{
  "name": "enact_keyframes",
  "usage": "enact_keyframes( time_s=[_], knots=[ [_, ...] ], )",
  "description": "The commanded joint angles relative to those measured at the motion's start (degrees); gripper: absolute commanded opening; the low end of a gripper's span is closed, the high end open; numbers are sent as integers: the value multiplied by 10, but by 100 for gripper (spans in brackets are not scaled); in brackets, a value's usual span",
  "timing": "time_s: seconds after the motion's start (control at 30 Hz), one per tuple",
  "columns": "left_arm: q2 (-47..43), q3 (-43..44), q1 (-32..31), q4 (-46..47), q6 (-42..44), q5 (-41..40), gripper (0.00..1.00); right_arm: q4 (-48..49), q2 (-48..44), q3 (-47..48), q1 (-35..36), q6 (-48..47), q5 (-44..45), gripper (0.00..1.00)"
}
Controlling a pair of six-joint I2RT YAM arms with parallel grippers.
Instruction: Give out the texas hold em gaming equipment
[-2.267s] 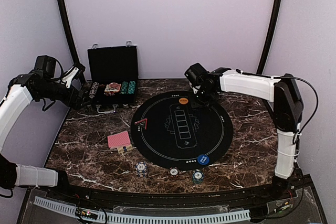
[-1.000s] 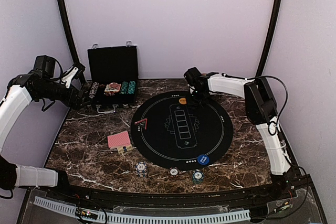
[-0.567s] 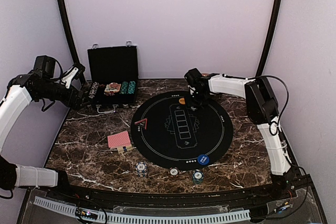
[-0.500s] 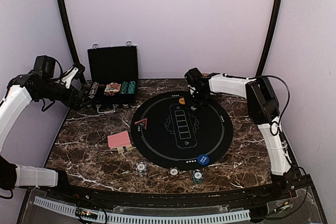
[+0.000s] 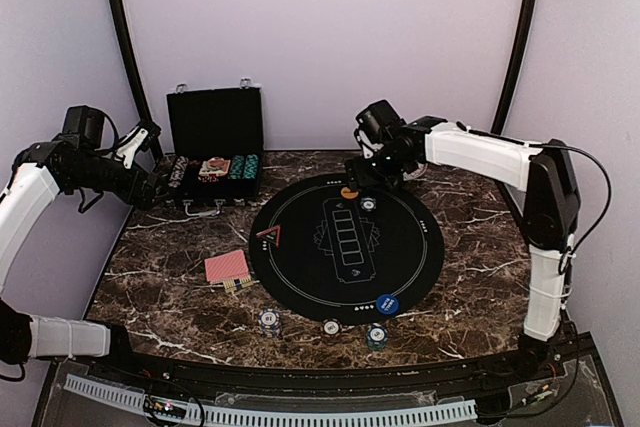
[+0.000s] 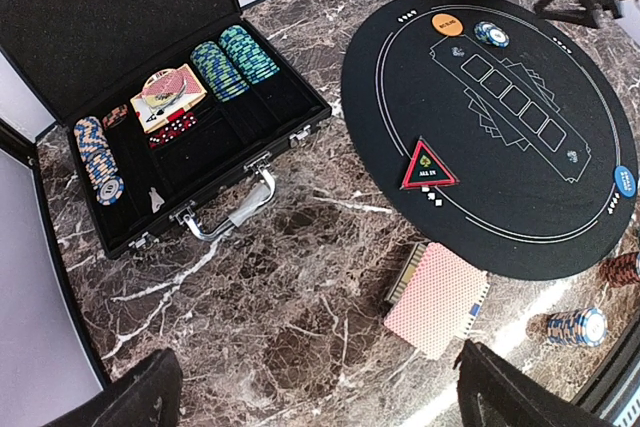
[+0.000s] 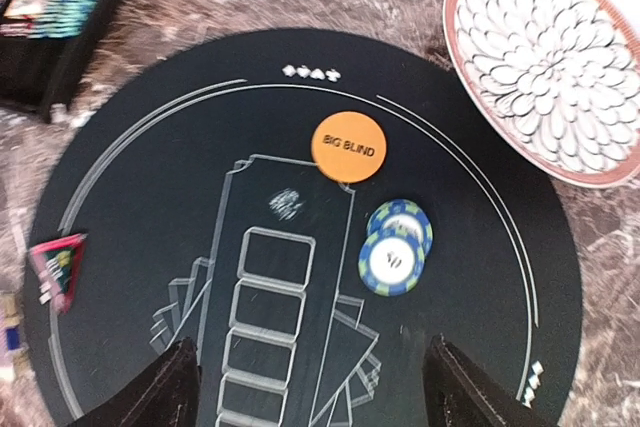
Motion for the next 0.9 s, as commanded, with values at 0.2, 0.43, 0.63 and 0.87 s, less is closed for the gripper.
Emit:
enact_keyframes(
  time_s=[0.2,0.43,0.63,0.87],
  knots=[
    [-14,14,3,-22,6,6,99,-71,-183,-182,114,36,30,77],
    [-17,10,3,-23,6,8,99,-121,-287,-305,224,115,16,83],
    [-15,12,3,-25,4,9,99,-109,-311,-361,299,171,-9,87],
    [-14,18,3,-30,3,10,99,-71,-282,-384,335,173,-29,92]
  ],
)
